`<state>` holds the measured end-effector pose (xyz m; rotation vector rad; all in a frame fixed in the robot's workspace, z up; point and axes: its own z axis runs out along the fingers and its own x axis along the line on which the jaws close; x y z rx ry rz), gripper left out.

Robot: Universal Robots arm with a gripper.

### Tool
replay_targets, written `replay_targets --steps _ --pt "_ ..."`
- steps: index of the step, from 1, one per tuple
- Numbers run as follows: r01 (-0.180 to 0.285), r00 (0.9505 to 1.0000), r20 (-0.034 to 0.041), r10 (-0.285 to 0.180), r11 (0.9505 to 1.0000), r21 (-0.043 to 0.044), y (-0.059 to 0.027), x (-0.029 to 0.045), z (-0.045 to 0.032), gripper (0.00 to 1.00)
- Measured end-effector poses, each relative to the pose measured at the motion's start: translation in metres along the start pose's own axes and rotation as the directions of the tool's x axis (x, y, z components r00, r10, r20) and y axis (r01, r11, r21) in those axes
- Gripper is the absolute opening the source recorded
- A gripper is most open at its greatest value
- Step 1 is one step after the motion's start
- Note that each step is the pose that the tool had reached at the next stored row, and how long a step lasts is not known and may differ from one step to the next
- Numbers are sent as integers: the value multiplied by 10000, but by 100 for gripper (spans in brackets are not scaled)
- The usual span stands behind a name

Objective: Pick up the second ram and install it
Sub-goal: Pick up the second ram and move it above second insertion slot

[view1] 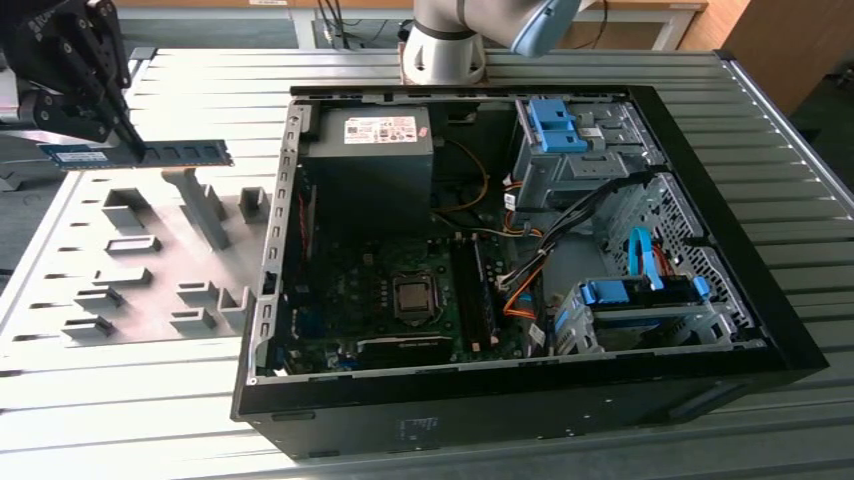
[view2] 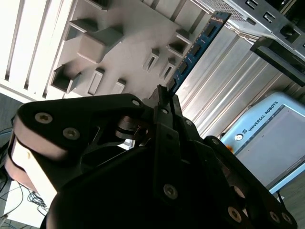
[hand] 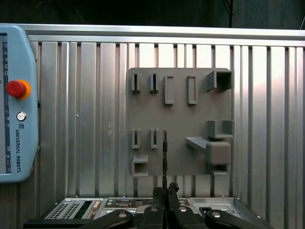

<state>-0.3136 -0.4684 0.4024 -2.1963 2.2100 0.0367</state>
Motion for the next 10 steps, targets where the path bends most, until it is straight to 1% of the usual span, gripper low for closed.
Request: replay_targets --steps 10 --pt "0 10000 0 0 10000 0 -12 0 0 14"
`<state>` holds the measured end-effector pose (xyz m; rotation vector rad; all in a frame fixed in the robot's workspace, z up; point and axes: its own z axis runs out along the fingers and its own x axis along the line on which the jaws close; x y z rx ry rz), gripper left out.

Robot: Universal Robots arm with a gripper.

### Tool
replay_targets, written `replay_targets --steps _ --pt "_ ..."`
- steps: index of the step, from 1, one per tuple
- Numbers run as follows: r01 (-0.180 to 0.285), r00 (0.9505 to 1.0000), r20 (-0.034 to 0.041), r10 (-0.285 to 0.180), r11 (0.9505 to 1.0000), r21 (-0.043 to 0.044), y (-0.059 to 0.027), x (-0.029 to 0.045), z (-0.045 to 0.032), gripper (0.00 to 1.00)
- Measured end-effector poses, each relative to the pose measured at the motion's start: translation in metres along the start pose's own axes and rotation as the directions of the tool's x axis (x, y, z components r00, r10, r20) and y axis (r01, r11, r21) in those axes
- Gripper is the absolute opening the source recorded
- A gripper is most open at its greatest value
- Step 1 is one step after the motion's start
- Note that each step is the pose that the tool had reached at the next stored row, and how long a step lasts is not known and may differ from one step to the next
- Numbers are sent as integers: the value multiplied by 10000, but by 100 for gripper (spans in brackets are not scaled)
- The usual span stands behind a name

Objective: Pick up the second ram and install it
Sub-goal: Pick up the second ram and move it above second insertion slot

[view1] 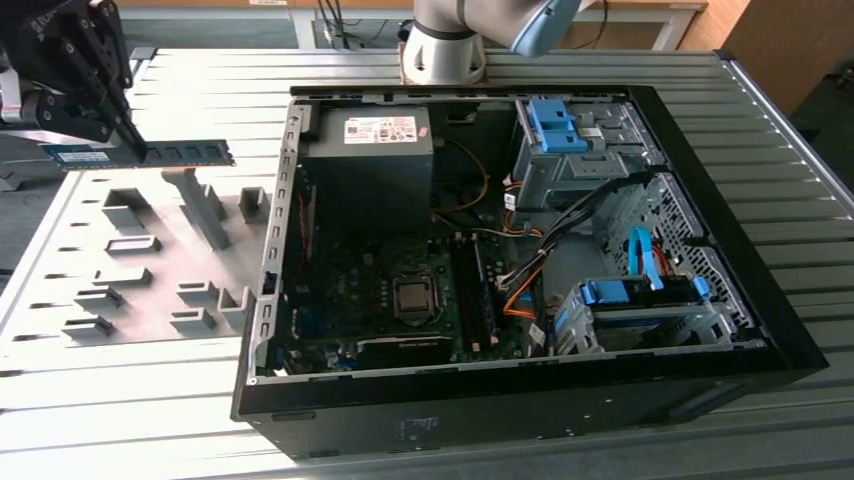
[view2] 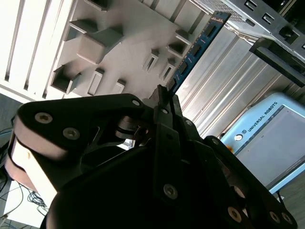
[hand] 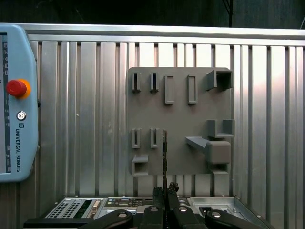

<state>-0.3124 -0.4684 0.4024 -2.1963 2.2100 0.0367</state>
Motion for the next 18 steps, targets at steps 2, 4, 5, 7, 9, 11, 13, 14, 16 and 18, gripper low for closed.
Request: replay_targets --steps 2,4,5,7,9,11,13,14,16,18 --pt "1 10000 0 -1 10000 -1 -4 0 -1 14" --pt "0 10000 0 0 10000 0 -7 0 0 14" --pt "0 10000 0 0 10000 0 -8 0 0 14" --pt "0 10000 0 0 10000 0 -11 0 0 14" --pt "0 10000 0 0 10000 0 -14 0 0 14" --pt "0 10000 -1 0 10000 -1 -17 0 0 14" --pt "0 10000 0 0 10000 0 -20 0 0 14" --pt "0 10000 0 0 10000 0 -23 0 0 14" --pt "0 10000 0 0 10000 0 -25 0 0 14" --pt "0 10000 0 0 10000 0 -28 0 0 14"
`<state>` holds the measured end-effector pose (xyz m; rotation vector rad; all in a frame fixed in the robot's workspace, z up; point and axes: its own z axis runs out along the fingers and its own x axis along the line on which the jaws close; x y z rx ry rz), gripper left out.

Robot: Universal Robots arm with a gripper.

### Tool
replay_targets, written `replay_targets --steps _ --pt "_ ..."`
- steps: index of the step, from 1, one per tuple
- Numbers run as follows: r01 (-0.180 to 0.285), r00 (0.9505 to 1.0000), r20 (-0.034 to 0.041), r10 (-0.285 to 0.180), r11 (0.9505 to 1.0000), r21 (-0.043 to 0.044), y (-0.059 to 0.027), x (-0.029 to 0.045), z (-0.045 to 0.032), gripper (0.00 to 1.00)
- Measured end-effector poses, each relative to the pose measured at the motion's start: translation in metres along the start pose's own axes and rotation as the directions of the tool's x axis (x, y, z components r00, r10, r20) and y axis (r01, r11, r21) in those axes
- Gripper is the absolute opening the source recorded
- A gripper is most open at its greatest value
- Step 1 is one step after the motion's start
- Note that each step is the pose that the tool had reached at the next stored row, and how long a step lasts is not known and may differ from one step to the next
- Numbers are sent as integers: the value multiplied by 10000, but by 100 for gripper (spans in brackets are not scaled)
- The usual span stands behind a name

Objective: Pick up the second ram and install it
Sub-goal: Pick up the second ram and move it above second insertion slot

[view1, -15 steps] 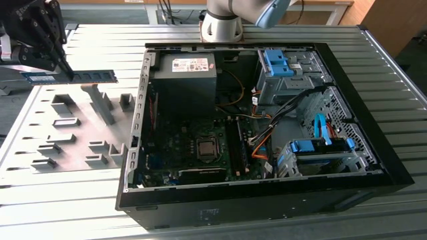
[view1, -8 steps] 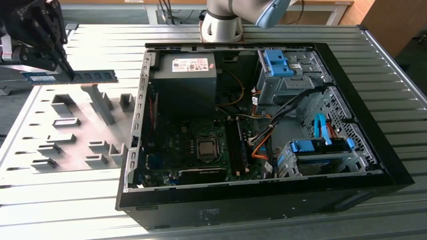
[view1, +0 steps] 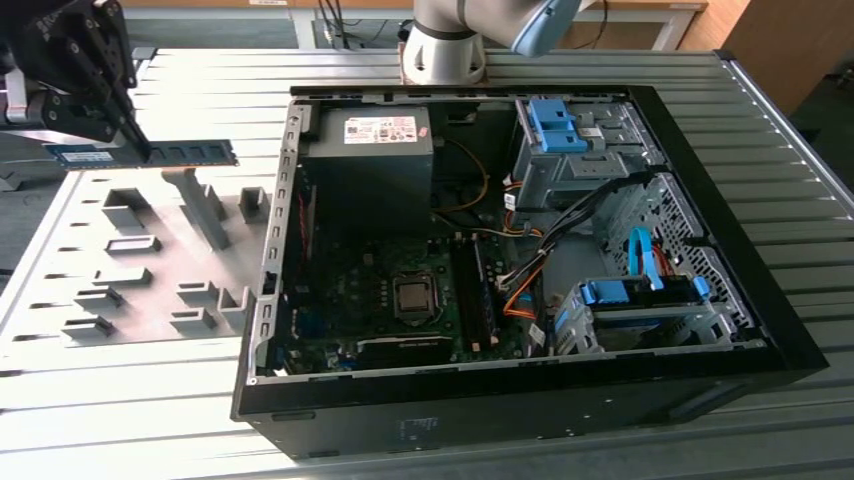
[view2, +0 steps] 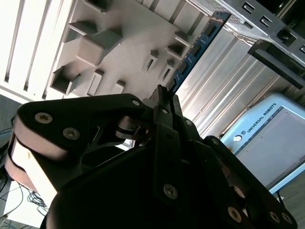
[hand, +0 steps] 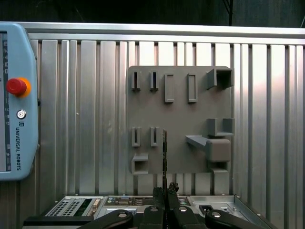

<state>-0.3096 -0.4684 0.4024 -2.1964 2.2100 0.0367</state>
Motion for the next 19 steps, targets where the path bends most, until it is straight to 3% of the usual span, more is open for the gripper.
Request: replay_targets --steps 19 --pt "0 10000 0 0 10000 0 -44 0 0 14"
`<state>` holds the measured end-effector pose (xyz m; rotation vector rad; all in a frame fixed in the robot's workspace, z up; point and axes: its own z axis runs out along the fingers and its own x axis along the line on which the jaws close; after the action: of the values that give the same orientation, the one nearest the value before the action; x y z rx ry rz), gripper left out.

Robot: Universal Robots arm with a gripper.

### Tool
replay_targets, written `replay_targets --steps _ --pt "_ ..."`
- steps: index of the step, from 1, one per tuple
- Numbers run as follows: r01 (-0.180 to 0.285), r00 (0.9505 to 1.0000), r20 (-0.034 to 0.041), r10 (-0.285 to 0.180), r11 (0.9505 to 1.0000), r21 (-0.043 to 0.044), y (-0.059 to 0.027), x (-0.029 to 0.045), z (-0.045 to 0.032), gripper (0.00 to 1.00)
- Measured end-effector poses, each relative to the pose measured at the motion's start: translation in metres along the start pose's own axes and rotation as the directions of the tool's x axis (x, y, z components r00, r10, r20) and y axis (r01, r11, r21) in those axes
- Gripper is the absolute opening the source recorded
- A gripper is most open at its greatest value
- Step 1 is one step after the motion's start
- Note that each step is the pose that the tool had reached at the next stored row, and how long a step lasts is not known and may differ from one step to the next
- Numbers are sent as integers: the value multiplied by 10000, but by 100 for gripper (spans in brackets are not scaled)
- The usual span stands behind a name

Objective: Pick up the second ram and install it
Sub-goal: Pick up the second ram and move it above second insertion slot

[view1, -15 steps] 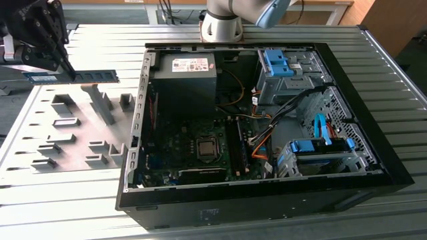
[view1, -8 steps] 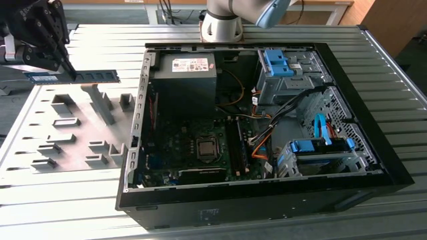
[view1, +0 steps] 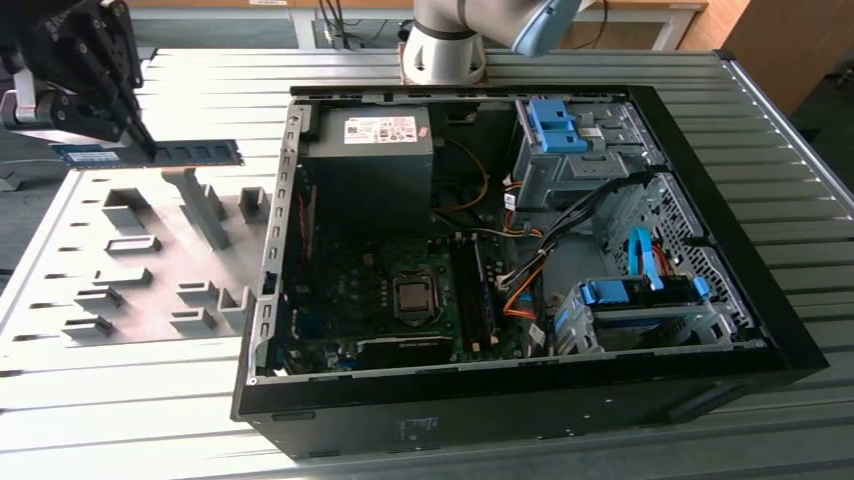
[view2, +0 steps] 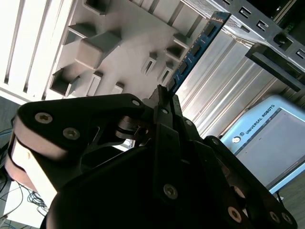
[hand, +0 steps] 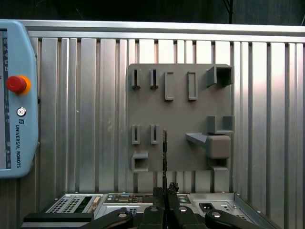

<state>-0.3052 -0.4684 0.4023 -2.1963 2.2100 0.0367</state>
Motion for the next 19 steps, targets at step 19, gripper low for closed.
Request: replay_targets --steps 19 --pt "1 10000 -1 -1 10000 -1 -44 0 0 14"
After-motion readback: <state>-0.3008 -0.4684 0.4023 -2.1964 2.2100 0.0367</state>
